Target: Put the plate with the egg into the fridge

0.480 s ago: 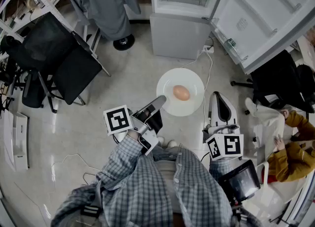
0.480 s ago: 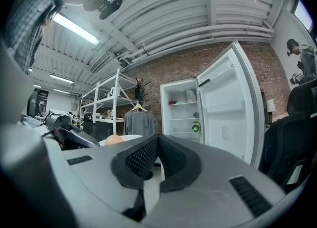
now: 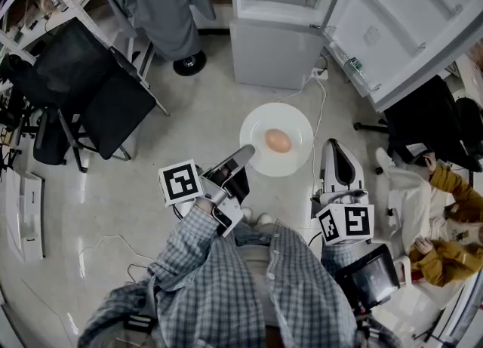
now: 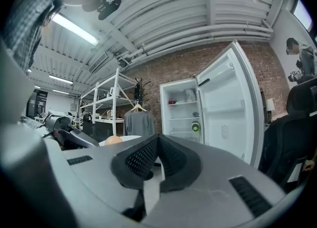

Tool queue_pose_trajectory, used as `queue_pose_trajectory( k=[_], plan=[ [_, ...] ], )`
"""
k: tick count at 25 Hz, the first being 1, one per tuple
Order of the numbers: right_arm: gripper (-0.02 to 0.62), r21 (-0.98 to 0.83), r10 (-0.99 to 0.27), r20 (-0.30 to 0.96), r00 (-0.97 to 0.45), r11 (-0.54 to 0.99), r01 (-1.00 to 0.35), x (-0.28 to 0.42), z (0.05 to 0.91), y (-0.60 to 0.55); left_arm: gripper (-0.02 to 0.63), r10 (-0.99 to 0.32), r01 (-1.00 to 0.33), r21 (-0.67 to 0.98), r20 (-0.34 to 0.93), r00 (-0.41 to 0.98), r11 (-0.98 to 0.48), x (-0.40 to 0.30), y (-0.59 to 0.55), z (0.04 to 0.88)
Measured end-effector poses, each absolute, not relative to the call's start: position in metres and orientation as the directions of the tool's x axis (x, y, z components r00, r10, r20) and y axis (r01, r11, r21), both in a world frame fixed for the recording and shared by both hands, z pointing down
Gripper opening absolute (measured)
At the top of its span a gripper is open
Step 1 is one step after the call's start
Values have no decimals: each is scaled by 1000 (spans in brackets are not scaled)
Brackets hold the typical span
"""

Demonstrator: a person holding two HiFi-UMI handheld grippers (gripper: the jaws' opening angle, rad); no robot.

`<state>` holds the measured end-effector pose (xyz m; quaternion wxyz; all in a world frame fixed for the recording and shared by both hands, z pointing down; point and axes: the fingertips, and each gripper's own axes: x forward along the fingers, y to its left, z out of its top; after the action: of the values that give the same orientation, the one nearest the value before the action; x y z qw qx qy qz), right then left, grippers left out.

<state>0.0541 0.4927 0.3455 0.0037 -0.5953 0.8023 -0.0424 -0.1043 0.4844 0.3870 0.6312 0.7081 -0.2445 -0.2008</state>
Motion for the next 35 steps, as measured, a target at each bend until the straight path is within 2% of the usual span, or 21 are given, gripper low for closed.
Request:
queue_pose_trajectory(
  k=[12,25,35],
  plan=[
    [6,-77,-962,48,-269,265,-961,45,344,493,18,-602,-86,993,18,799,-84,-121,478,388],
    [6,-49,-965,50,-258,255,-966,5,341,497,18,-634,-113,988,19,773,-107,-178,458,387],
    [6,-50,-962,68,-264,261,-964,7,351,485,18,-637,-121,986,22,771,-113,-178,443,388]
  ],
)
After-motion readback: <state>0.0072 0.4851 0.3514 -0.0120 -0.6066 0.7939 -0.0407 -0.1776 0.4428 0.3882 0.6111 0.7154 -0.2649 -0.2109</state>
